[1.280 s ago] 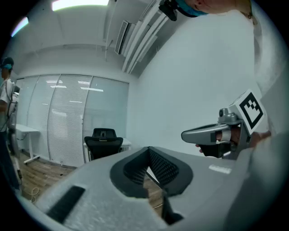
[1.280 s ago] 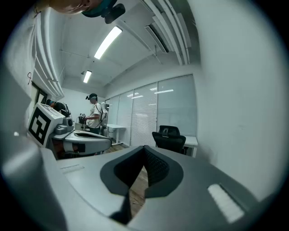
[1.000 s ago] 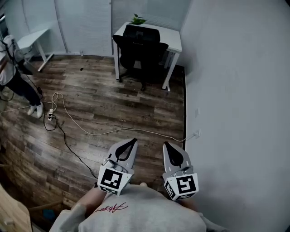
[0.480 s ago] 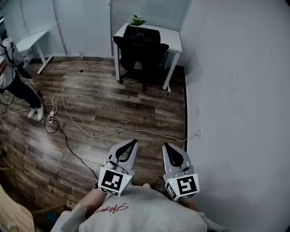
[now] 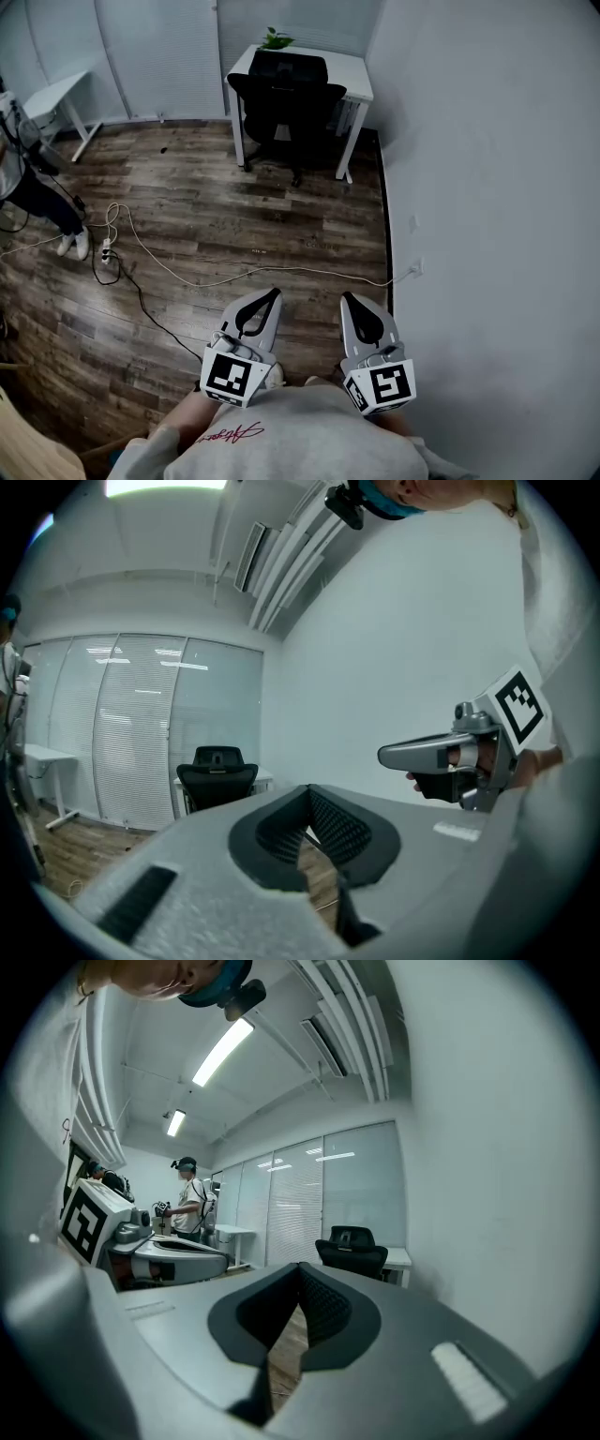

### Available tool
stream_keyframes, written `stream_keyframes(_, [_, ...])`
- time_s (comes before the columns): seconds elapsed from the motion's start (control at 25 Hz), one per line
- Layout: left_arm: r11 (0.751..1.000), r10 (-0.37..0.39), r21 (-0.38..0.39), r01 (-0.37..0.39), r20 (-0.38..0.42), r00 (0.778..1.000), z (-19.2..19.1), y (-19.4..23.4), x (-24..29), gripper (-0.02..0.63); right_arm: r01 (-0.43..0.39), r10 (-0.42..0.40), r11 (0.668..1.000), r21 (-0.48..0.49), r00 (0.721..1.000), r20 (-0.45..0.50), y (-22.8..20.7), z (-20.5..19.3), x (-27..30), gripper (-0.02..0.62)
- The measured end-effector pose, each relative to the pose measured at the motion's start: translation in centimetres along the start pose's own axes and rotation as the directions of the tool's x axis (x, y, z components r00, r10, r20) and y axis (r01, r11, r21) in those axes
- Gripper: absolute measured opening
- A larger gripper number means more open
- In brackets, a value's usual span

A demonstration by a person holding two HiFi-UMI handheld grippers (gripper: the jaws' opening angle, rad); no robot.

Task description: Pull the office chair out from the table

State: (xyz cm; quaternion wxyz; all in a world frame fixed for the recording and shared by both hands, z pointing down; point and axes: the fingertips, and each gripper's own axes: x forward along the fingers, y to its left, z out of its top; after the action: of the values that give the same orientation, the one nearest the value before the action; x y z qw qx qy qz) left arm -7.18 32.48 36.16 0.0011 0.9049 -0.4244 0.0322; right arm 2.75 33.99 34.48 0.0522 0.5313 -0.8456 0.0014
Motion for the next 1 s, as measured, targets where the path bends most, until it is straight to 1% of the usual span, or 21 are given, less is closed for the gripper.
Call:
stream_keyframes(0.16, [1.000, -0.007, 0.016, 0.007, 0.027, 1.000, -0.1, 0.3, -0.1, -0.005, 0.028, -0.028, 1.000, 0.004, 1.000, -0.013, 0.0, -0.7, -0.7, -0.006])
stream_keyframes(0.36, [1.000, -0.011, 0.012, 0.011, 0.033, 0.999, 0.0, 0.5, 0.6, -0.005, 0.058, -0.058, 0.998, 0.011, 0.998, -0.022, -0.9, -1.1, -1.4, -0.006])
stream_keyframes(0.52, [1.000, -0.017, 0.017, 0.016, 0.044, 0.999, 0.5, 0.3, 1.1, -0.005, 0.062, -0.062, 0.998, 0.013, 0.998, -0.015, -1.3, -1.0, -1.4, -0.006])
stream_keyframes(0.72, [0.999, 0.000, 0.035, -0.001, 0.039, 0.999, 0.7, 0.8, 2.0, -0.005, 0.036, -0.037, 0.999, 0.035, 0.999, 0.005, -2.3, -0.8, 0.6, -0.006])
stream_keyframes(0.88, [0.999, 0.031, 0.035, -0.032, 0.033, 0.999, 1.2, 2.3, 3.0, -0.005, -0.004, 0.003, 1.000, 0.030, 0.999, 0.035, -2.6, 0.5, 2.7, -0.006])
stream_keyframes(1.0, [0.998, 0.054, 0.035, -0.055, 0.044, 0.998, 1.8, 3.5, 4.2, -0.005, -0.017, 0.016, 1.000, 0.024, 0.999, 0.035, -3.5, 0.8, 4.2, -0.006])
